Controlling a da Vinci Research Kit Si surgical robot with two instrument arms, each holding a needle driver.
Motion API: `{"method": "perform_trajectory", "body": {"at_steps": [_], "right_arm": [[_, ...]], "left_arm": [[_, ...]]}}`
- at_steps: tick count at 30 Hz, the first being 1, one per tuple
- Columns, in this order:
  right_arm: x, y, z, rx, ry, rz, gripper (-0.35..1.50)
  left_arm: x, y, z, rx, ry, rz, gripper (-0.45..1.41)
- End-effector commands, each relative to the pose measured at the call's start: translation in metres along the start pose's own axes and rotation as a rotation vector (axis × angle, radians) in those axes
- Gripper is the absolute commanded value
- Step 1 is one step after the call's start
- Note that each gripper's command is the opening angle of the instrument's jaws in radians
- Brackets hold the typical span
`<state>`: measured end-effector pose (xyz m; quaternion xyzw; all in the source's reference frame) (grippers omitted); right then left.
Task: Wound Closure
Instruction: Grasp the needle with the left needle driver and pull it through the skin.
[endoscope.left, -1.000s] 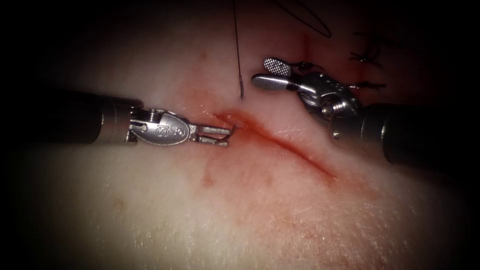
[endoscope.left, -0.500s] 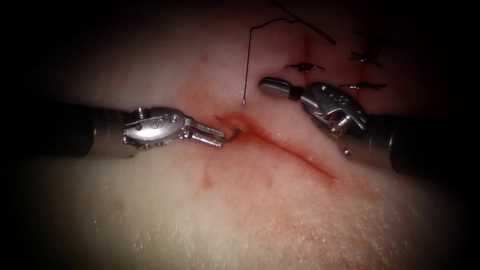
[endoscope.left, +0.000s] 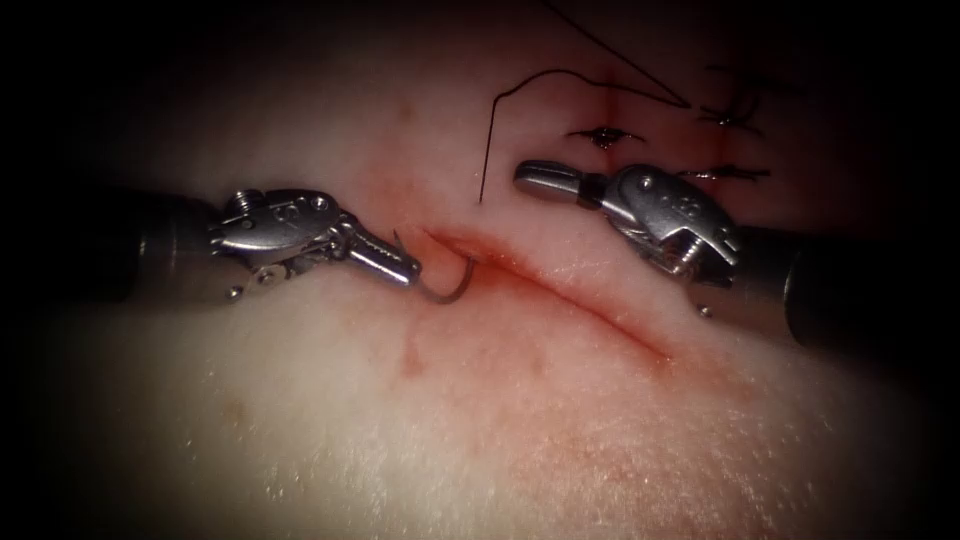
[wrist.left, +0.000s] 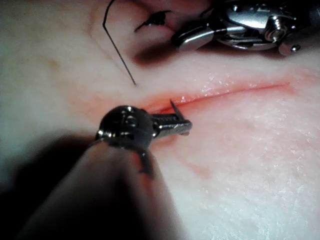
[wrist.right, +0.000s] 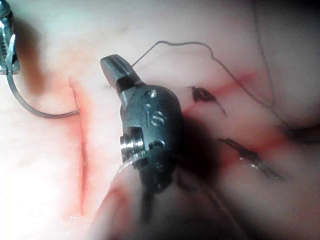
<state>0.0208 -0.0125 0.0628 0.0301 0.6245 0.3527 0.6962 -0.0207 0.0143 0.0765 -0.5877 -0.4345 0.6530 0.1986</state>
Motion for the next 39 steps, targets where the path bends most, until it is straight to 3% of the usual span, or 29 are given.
{"method": "perform_trajectory", "body": {"at_steps": [1, 4, 5, 6, 7, 10, 12, 14, 18, 22, 26, 30, 39], "right_arm": [[0.0001, 0.0002, 0.001, -0.009, -0.002, -0.008, -0.35], [0.0001, 0.0001, 0.001, -0.022, -0.014, -0.019, -0.35], [0.0001, 0.0, 0.001, -0.017, -0.034, -0.019, -0.21], [0.0001, 0.0, 0.001, -0.017, -0.034, -0.019, -0.21], [0.0001, 0.0, 0.0011, -0.01, -0.069, -0.018, 0.22], [0.0001, 0.0, 0.0012, -0.004, -0.106, -0.017, 0.66], [0.0001, 0.0, 0.0012, -0.002, -0.115, -0.017, 0.68], [0.0, 0.0, 0.0012, -0.001, -0.121, -0.011, 0.74], [0.0001, 0.0, 0.0014, -0.006, -0.122, 0.049, 1.2], [0.0001, 0.0, 0.0015, -0.008, -0.123, 0.085, 1.23], [0.0001, -0.0002, 0.0014, -0.015, -0.125, 0.138, 1.21], [0.0001, -0.0006, 0.0014, -0.036, -0.128, 0.238, 1.05], [0.0, -0.001, 0.0013, -0.039, -0.128, 0.384, 1.06]], "left_arm": [[-0.0003, -0.0002, 0.0005, -0.012, 0.003, -0.001, -0.45], [0.0, 0.0004, 0.0006, -0.034, 0.007, 0.001, -0.45], [0.0002, 0.001, 0.0006, -0.046, 0.008, 0.001, -0.45], [0.0002, 0.001, 0.0006, -0.046, 0.008, 0.001, -0.45], [0.0006, 0.0015, 0.0006, -0.056, 0.018, 0.001, -0.45], [0.0013, 0.0026, 0.0006, -0.072, 0.028, 0.027, -0.45], [0.0016, 0.003, 0.0005, -0.077, 0.028, 0.042, -0.45], [0.0028, 0.0047, 0.0001, -0.056, 0.029, 0.155, -0.45], [0.004, 0.0061, -0.0007, 0.034, 0.024, 0.259, -0.45], [0.0048, 0.0066, -0.0016, 0.181, -0.022, 0.374, -0.45], [0.0056, 0.0066, -0.0021, 0.267, -0.024, 0.465, -0.45], [0.0065, 0.0068, -0.0025, 0.301, -0.003, 0.556, -0.45], [0.0089, 0.0073, -0.0032, 0.349, 0.042, 0.678, -0.45]]}}
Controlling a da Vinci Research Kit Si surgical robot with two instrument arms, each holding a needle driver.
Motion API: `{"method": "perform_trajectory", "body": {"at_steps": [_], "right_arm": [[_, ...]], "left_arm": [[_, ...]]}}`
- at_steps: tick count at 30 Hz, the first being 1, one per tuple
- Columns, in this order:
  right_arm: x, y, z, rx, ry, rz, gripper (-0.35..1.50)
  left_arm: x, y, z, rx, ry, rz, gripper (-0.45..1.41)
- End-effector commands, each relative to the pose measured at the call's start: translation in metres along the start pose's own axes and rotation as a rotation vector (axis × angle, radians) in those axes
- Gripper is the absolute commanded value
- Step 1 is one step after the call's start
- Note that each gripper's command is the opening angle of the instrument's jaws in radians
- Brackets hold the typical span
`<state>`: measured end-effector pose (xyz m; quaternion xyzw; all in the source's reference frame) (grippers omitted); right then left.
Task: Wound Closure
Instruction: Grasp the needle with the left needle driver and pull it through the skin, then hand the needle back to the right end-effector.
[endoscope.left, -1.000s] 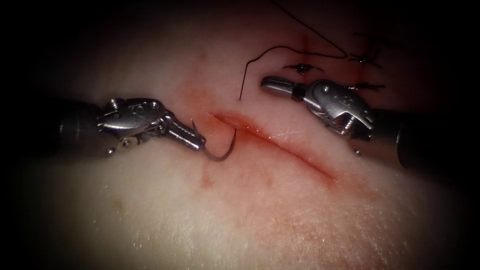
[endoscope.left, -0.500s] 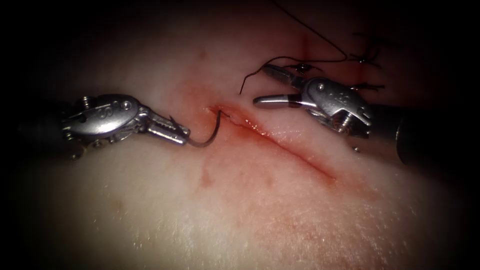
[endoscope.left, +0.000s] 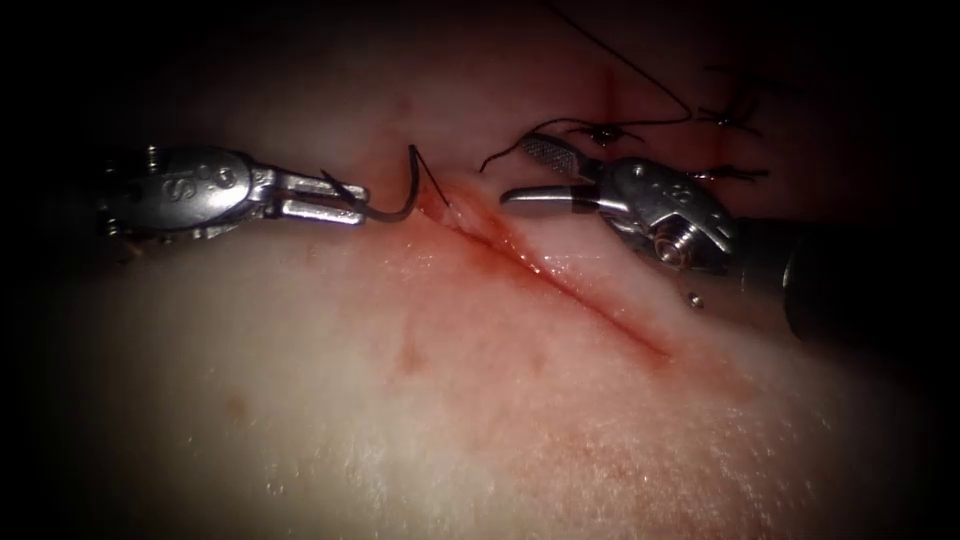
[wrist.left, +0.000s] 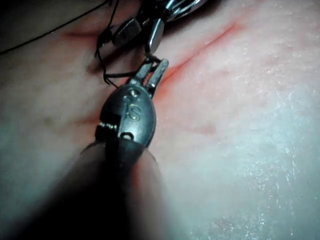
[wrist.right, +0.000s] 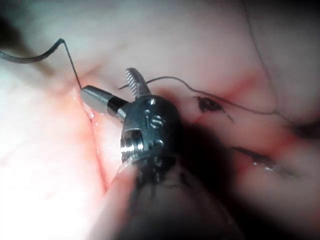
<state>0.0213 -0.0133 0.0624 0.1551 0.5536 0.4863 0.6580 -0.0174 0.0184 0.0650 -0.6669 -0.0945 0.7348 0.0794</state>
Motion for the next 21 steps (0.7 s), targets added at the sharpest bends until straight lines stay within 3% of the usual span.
{"method": "perform_trajectory", "body": {"at_steps": [1, 7, 11, 21], "right_arm": [[0.0002, -0.0002, 0.0012, 0.005, 0.002, 0.044, 1.06], [0.0001, -0.0005, 0.0012, 0.011, -0.002, 0.162, 1.08], [-0.0001, -0.0009, 0.0012, 0.016, -0.005, 0.262, 0.96], [-0.0002, -0.001, 0.0011, 0.006, -0.027, 0.273, 0.83]], "left_arm": [[0.0001, -0.0002, 0.0003, 0.01, 0.023, 0.015, -0.45], [0.0016, -0.0008, 0.0, 0.025, 0.033, 0.062, -0.45], [0.0029, -0.0027, -0.0001, 0.042, 0.007, 0.081, -0.45], [0.0044, -0.0046, 0.0002, -0.003, 0.005, 0.056, -0.45]]}}
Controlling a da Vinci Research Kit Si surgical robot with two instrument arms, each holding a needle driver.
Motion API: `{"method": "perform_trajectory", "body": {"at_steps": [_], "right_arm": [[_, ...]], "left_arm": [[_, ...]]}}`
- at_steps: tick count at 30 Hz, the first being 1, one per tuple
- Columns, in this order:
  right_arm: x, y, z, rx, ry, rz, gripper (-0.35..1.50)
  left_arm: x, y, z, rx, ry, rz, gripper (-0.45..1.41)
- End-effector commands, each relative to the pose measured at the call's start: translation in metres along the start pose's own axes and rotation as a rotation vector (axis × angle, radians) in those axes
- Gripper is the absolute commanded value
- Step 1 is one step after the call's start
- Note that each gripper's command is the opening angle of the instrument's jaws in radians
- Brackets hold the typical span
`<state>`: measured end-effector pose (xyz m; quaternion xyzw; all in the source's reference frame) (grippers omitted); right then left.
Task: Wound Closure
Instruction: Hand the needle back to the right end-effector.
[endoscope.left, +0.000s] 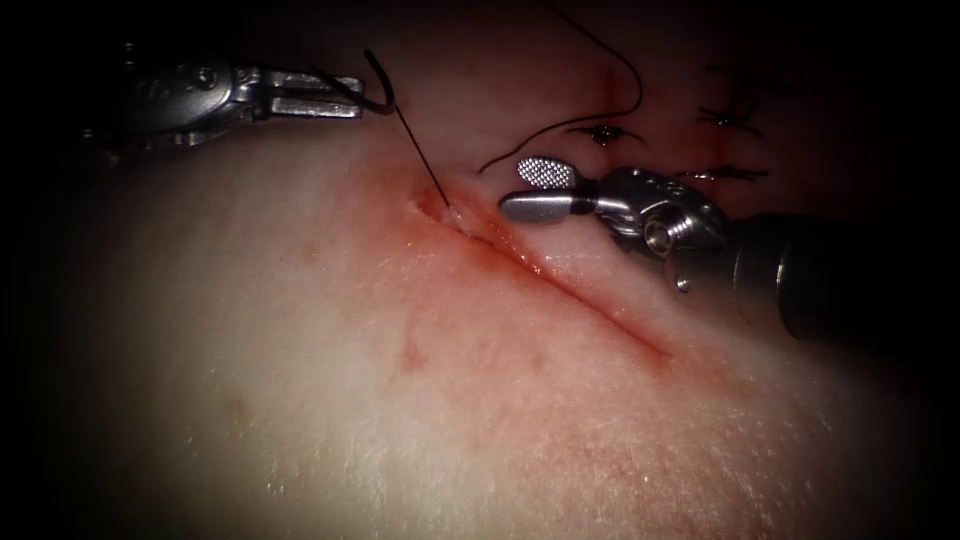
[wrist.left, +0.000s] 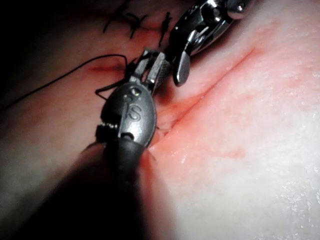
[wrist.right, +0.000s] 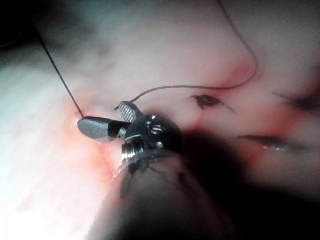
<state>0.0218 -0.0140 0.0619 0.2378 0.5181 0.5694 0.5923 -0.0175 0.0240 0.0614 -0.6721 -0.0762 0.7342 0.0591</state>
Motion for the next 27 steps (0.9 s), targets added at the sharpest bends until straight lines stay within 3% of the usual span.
{"method": "perform_trajectory", "body": {"at_steps": [1, 6, 15, 17, 18, 19, 22, 27], "right_arm": [[0.0002, 0.0, 0.0011, 0.001, 0.002, -0.003, 0.78], [0.0002, -0.0002, 0.001, -0.004, 0.0, 0.022, 0.71], [-0.0002, -0.0016, 0.0006, 0.019, -0.055, 0.185, 0.71], [-0.0003, -0.002, 0.0007, 0.049, -0.077, 0.215, 0.86], [-0.0004, -0.0025, 0.0008, 0.083, -0.101, 0.249, 1.06], [-0.0006, -0.0027, 0.0009, 0.1, -0.114, 0.271, 1.13], [-0.001, -0.0034, 0.0011, 0.141, -0.145, 0.298, 1.28], [-0.0014, -0.004, 0.0013, 0.187, -0.186, 0.346, 1.33]], "left_arm": [[-0.0004, 0.0001, 0.0007, -0.004, -0.005, 0.007, -0.45], [-0.0006, 0.0005, 0.0009, -0.01, -0.01, 0.019, -0.45], [-0.0064, 0.0073, 0.0066, -0.037, -0.168, 0.2, -0.45], [-0.0072, 0.008, 0.0076, -0.029, -0.199, 0.252, -0.45], [-0.0076, 0.0087, 0.0085, -0.025, -0.22, 0.294, -0.45], [-0.0077, 0.009, 0.0088, -0.021, -0.228, 0.314, -0.45], [-0.0078, 0.01, 0.0095, -0.017, -0.268, 0.4, -0.45], [-0.0072, 0.0111, 0.0101, 0.014, -0.384, 0.53, -0.45]]}}
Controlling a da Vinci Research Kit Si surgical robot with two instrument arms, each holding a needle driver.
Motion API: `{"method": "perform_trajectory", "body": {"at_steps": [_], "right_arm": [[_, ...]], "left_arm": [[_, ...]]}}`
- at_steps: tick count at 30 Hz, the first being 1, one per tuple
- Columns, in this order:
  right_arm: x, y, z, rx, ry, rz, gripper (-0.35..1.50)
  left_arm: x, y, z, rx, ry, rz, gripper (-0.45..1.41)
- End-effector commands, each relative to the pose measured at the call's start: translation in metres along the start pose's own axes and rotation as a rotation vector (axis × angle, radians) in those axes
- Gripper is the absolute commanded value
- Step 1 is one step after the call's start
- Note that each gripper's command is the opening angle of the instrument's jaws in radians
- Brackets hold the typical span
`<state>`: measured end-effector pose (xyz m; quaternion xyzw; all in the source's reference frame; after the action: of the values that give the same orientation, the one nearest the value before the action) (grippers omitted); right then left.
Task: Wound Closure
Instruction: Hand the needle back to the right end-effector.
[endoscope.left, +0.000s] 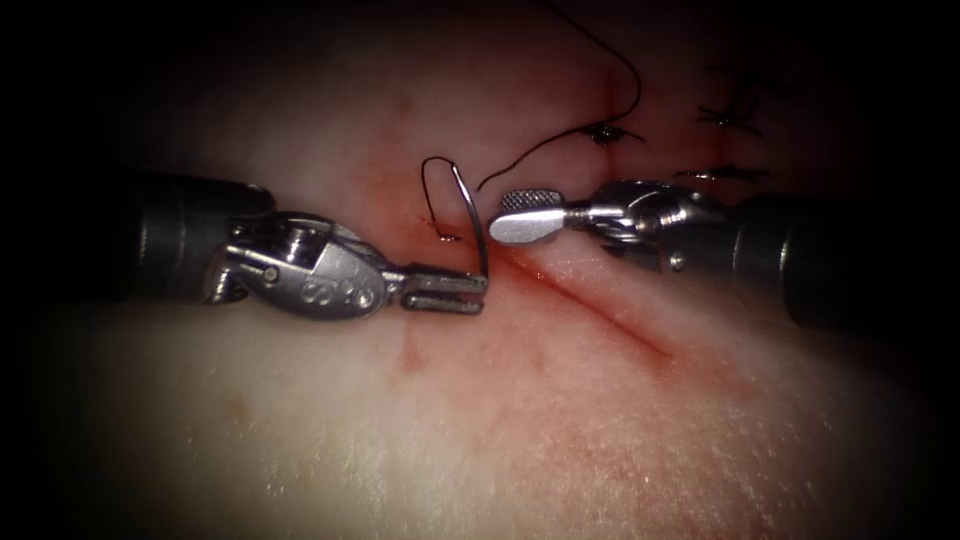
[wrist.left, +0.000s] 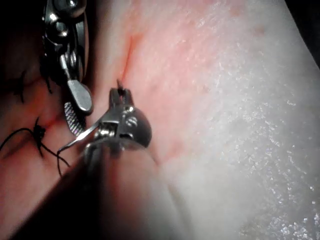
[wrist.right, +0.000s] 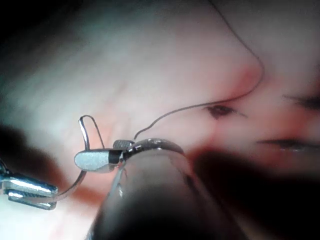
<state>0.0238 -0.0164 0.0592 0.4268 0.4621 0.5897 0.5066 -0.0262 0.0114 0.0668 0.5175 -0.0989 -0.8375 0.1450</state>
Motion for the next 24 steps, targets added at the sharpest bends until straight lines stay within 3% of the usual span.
{"method": "perform_trajectory", "body": {"at_steps": [1, 8, 11, 24], "right_arm": [[0.0005, -0.0001, 0.0013, 0.001, -0.006, 0.003, 1.31], [0.0008, -0.0003, 0.0018, -0.003, -0.012, 0.006, 1.31], [0.0011, -0.0013, 0.0023, -0.011, -0.059, 0.013, 1.28], [0.0012, -0.0021, 0.0053, -0.034, -0.153, 0.006, 1.25]], "left_arm": [[0.0003, 0.0003, 0.0005, 0.0, -0.048, 0.044, -0.45], [0.0009, 0.0005, 0.0005, -0.003, -0.149, 0.162, -0.45], [0.0008, 0.0006, 0.0006, -0.006, -0.185, 0.201, -0.45], [0.001, 0.0009, 0.001, -0.008, -0.206, 0.234, -0.45]]}}
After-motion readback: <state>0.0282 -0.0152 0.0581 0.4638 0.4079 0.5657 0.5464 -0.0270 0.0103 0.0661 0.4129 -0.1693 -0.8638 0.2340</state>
